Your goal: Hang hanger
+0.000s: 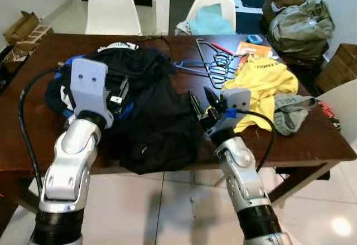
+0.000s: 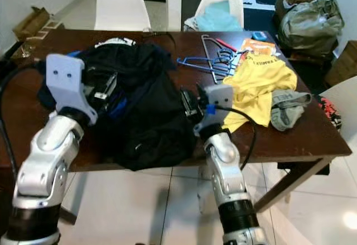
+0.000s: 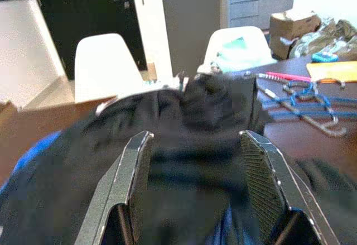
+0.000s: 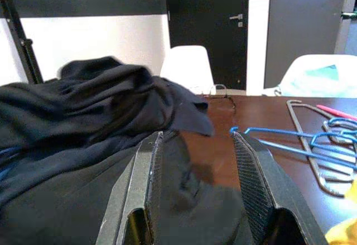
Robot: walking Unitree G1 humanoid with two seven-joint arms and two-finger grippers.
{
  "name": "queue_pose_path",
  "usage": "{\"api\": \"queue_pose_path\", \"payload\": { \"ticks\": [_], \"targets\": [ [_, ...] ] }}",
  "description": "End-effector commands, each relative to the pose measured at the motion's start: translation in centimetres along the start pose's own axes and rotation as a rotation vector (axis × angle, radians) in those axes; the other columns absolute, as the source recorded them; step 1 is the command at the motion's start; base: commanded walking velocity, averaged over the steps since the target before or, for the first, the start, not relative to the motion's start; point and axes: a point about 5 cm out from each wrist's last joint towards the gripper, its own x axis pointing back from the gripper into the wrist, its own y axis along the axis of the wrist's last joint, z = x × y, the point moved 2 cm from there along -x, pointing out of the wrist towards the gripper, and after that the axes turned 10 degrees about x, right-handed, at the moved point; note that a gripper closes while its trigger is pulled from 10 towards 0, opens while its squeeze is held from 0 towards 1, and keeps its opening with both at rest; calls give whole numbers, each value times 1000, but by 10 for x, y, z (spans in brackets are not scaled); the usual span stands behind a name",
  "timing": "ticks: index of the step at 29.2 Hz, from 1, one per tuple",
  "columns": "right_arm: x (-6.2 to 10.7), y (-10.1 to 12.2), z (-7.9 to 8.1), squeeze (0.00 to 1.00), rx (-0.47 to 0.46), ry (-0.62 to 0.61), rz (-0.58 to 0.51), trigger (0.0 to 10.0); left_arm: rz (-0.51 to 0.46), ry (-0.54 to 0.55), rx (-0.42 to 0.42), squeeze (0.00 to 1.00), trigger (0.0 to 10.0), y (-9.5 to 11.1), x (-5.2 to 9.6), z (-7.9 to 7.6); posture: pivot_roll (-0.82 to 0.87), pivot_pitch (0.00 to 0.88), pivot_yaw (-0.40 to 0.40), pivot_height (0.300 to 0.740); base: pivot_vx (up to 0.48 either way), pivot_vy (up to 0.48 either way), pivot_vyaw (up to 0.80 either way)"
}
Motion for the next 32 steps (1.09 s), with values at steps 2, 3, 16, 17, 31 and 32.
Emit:
{"api": "queue_pose_path", "payload": {
  "ticks": [2,3,16,17,31,32],
  "targets": [
    [2,-5,-4,0,-17,-15,20,10000,-9,7,0,0,10000,5,-2,-1,27,124,-23,740,426,0,0],
    [2,-5,-4,0,-17,-15,20,10000,-10,24,15,0,10000,6,-3,1,27,123,-23,740,409,0,0],
    [2,-7,-1,0,-23,5,27,10000,35,312,-102,0,10000,34,-12,52,43,121,-36,740,31,0,0],
    [2,-7,0,0,-21,9,27,10000,43,335,-122,0,10000,36,-12,57,43,121,-36,740,0,0,0],
    [0,-8,-3,0,-25,9,31,10000,189,380,-54,1000,10000,32,-14,74,44,106,-42,740,0,0,0],
    [0,-8,-3,0,-25,9,31,10000,189,380,-54,1000,10000,32,-14,74,44,106,-42,740,0,0,0]
  ]
}}
